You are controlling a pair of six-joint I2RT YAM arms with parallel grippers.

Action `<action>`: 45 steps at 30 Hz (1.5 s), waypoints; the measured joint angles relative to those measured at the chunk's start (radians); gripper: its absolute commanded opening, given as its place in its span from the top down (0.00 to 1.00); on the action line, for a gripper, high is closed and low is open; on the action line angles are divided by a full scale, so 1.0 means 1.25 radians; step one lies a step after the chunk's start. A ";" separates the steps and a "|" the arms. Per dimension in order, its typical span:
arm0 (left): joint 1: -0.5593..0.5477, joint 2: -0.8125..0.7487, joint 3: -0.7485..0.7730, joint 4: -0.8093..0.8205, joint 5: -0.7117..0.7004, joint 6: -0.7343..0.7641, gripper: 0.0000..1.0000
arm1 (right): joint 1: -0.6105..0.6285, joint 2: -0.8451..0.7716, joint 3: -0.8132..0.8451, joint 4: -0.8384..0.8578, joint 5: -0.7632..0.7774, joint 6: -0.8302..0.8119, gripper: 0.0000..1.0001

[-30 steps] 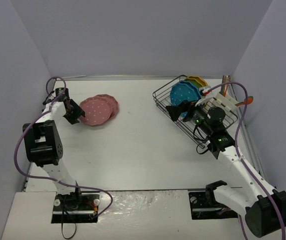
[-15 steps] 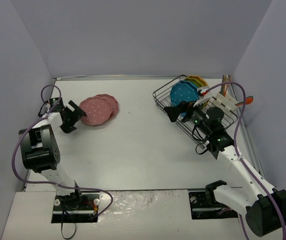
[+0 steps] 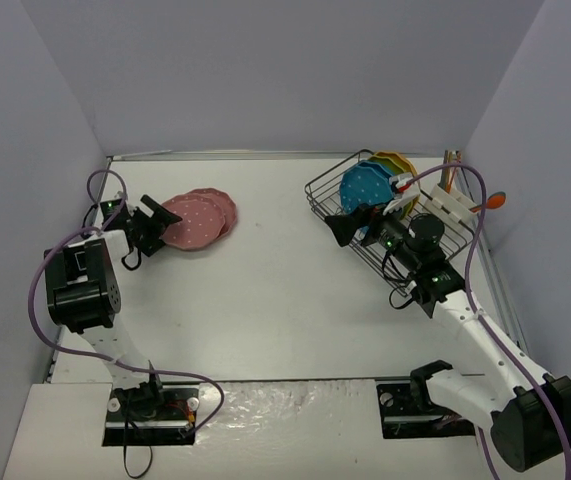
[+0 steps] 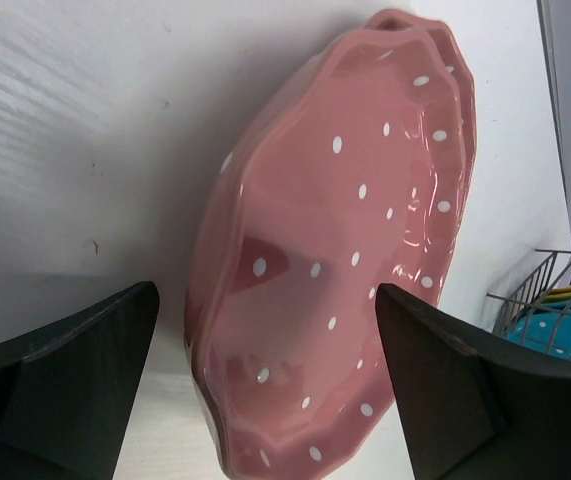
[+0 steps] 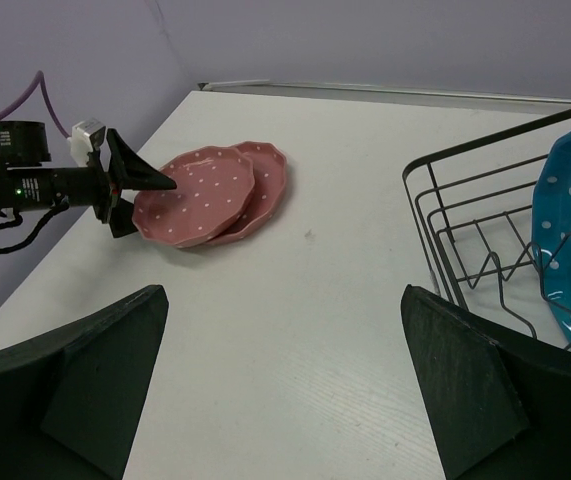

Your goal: Load the plates into the dish rack

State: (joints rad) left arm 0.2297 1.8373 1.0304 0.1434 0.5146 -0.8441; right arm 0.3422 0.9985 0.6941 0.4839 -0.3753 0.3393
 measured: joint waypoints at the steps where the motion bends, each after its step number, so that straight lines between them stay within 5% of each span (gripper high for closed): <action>1: 0.001 0.004 -0.002 0.012 0.005 -0.006 0.21 | 0.000 0.000 0.000 0.000 0.000 0.000 0.00; 18: 0.032 0.019 -0.072 0.168 0.087 -0.112 0.98 | 0.024 0.017 -0.007 0.011 0.000 0.000 0.00; 34: 0.033 -0.190 -0.133 0.065 0.074 -0.131 1.00 | 0.085 0.107 0.049 0.005 -0.011 0.066 0.00; 45: 0.005 -0.416 -0.181 0.069 0.182 -0.173 1.00 | 0.189 0.273 0.143 0.038 -0.026 0.202 0.00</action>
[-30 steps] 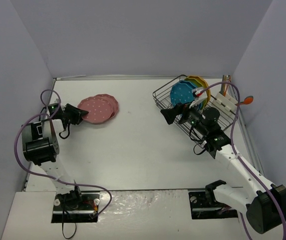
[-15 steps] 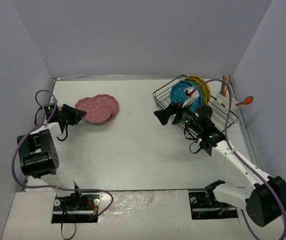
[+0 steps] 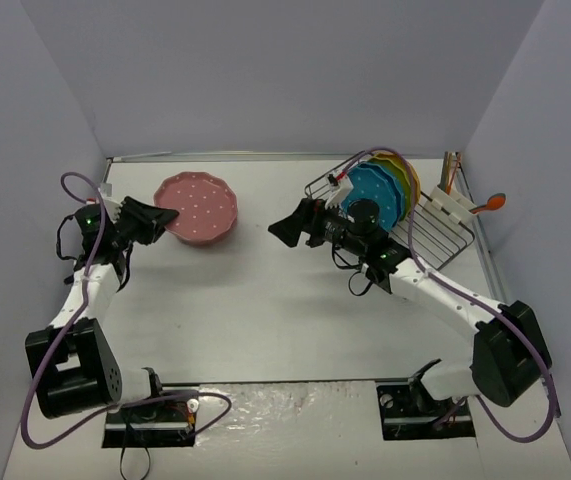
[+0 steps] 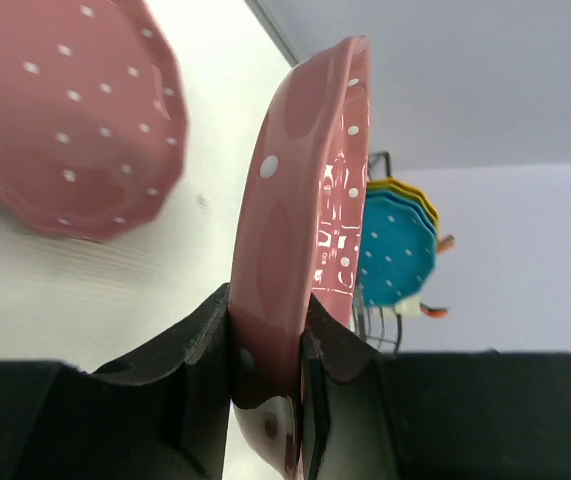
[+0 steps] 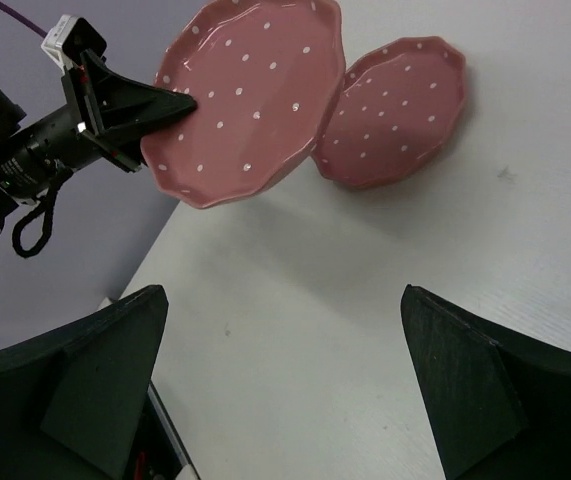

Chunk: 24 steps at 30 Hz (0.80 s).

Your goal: Load the plates into the dish rack

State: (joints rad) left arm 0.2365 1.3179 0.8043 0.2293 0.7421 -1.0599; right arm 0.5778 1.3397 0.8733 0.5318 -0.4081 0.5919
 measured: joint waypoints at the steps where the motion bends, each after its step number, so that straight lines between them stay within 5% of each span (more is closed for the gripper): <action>1: -0.006 -0.016 -0.006 0.005 0.012 -0.006 1.00 | 0.006 0.018 0.010 0.009 -0.003 0.013 0.00; 16: -0.093 -0.168 -0.052 0.020 0.101 -0.053 1.00 | 0.035 0.231 0.123 0.129 -0.053 0.126 0.02; 21: -0.113 -0.174 -0.054 0.036 0.112 -0.062 1.00 | 0.037 0.257 0.130 0.167 -0.076 0.144 0.15; 24: -0.118 -0.174 -0.068 0.052 0.117 -0.066 1.00 | 0.037 0.260 0.130 0.187 -0.091 0.154 0.32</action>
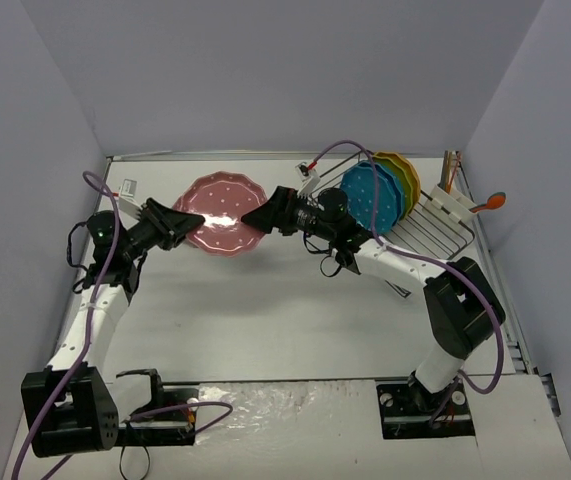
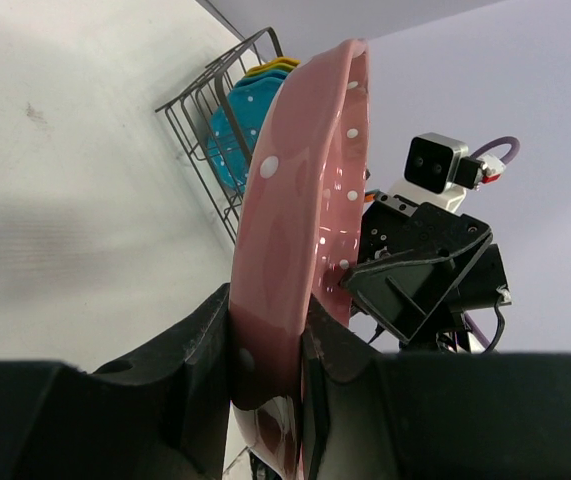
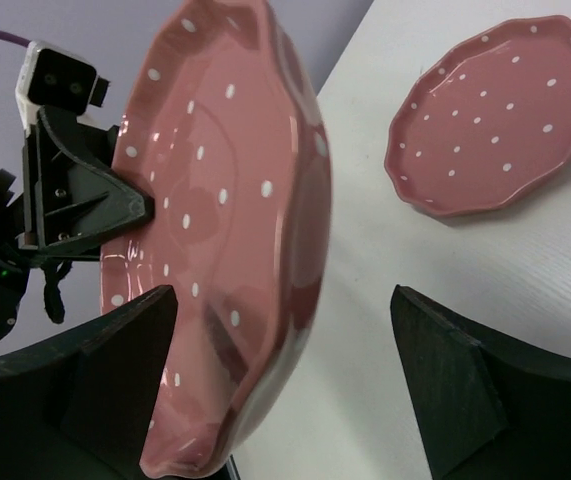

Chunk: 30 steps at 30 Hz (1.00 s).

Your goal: Load the plates into the dish rack

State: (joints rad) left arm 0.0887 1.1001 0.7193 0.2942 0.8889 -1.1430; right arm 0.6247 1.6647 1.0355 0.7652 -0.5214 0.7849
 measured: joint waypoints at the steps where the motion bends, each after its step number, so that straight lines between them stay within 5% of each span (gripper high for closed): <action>1: -0.004 0.000 -0.004 0.002 0.000 -0.001 1.00 | 0.000 0.000 0.000 0.008 -0.006 0.004 0.38; 8: -0.013 0.003 -0.021 0.031 0.007 -0.012 1.00 | -0.006 0.002 -0.003 0.047 -0.020 0.034 0.97; 12: -0.018 0.004 -0.024 0.061 0.010 0.008 0.90 | -0.013 0.002 -0.006 0.072 -0.020 0.086 1.00; 17: -0.020 0.009 -0.020 0.017 0.011 0.045 0.47 | -0.018 -0.002 -0.016 0.063 -0.036 0.056 1.00; 22: -0.028 0.026 -0.007 -0.089 -0.003 0.129 0.15 | -0.028 -0.052 -0.018 -0.047 -0.043 -0.066 1.00; 26: -0.028 0.028 0.024 -0.170 -0.029 0.191 0.04 | -0.063 -0.108 -0.018 -0.171 -0.020 -0.170 1.00; 30: -0.028 0.025 0.079 -0.302 -0.102 0.279 0.03 | -0.121 -0.175 -0.007 -0.306 0.018 -0.294 1.00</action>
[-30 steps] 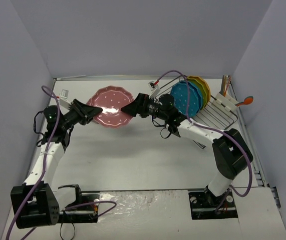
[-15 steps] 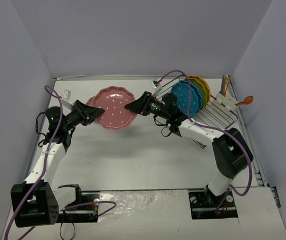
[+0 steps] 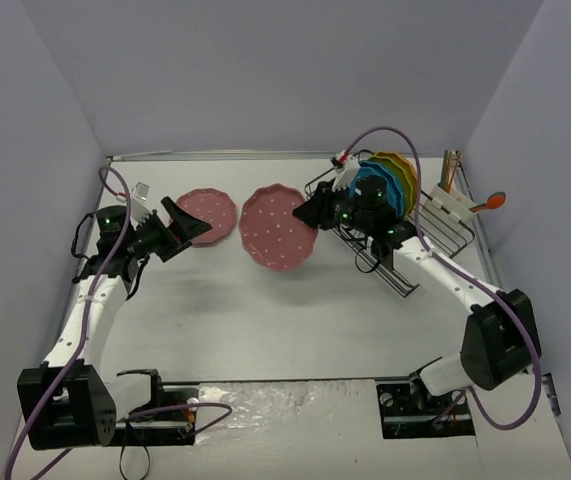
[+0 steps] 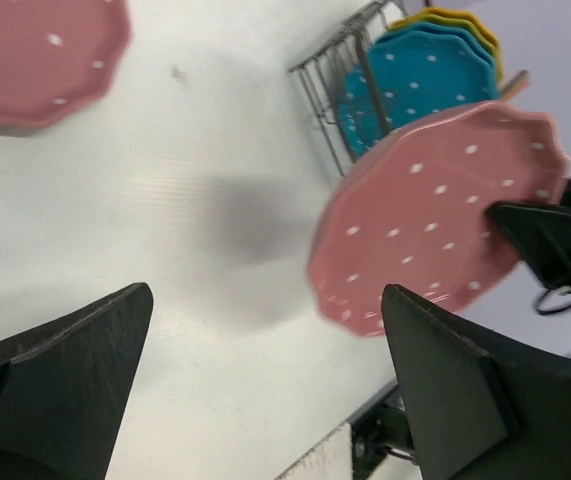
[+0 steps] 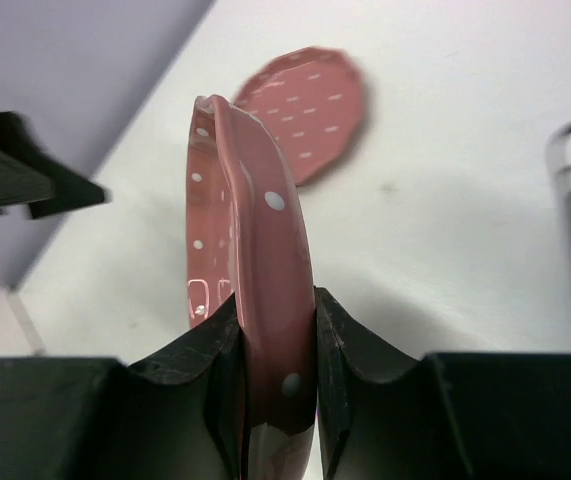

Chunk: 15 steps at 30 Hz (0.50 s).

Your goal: Load the plates into the dish rack

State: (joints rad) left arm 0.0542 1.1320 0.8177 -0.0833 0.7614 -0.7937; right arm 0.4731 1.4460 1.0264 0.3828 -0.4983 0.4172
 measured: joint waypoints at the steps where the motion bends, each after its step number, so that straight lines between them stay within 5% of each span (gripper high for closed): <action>1: 0.000 -0.001 0.018 -0.043 -0.029 0.029 0.03 | -0.014 -0.015 0.009 -0.036 0.016 -0.035 1.00; 9: 0.005 -0.022 0.132 -0.324 -0.377 0.232 0.03 | -0.075 -0.074 0.143 -0.238 0.200 -0.378 1.00; 15: 0.007 -0.039 0.127 -0.385 -0.497 0.293 0.03 | -0.102 -0.076 0.188 -0.283 0.293 -0.567 1.00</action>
State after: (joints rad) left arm 0.0628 1.0827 0.9765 -0.5649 0.1405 -0.4278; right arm 0.3451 1.3510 1.2615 0.0296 -0.1323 -0.2911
